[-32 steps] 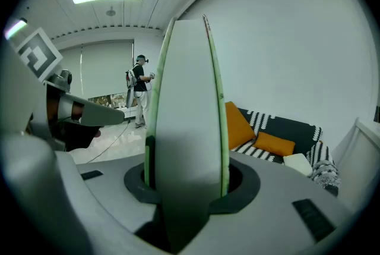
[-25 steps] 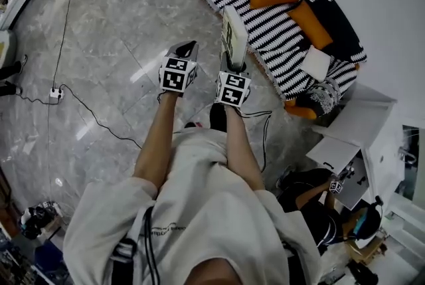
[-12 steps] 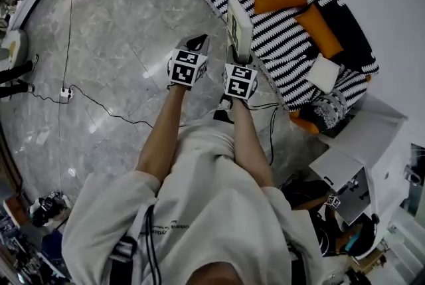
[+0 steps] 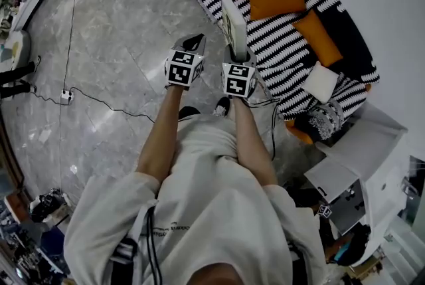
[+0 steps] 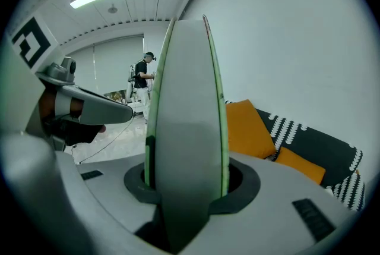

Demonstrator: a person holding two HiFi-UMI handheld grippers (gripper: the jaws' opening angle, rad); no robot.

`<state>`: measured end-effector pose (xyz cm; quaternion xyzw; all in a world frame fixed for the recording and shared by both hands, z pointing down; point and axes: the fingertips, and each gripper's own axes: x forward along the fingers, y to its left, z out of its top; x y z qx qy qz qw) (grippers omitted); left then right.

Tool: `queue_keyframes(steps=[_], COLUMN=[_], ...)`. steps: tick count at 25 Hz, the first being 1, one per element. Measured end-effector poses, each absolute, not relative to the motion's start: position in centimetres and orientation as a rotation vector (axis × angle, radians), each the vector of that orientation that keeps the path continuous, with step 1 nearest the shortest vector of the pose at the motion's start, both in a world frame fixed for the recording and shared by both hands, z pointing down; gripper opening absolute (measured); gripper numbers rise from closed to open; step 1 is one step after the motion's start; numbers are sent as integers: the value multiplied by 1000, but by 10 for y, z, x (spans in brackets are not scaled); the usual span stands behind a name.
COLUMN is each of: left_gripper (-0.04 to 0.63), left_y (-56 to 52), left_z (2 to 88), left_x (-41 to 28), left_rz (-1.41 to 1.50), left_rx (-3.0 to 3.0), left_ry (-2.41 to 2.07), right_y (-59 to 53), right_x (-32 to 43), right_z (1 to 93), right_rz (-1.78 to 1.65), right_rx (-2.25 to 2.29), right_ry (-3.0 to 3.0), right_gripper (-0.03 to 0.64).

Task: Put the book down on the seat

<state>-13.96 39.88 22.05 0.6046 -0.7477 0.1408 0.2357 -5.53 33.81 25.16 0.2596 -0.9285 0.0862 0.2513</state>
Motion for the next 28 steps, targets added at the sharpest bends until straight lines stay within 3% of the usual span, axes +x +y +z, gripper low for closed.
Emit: queue_keyframes(steps=[15, 28], left_gripper=[8, 8], left_y=[342, 208], left_z=[233, 228], left_x=[-157, -244], left_rz=[369, 296], left_rx=[1672, 1736], left_ry=[-2006, -1957], right_y=[274, 168], right_x=[-56, -102], right_z=[268, 293], right_rz=[280, 290], right_rx=[769, 844], right_ry=[-2494, -2362], right_gripper=[155, 155])
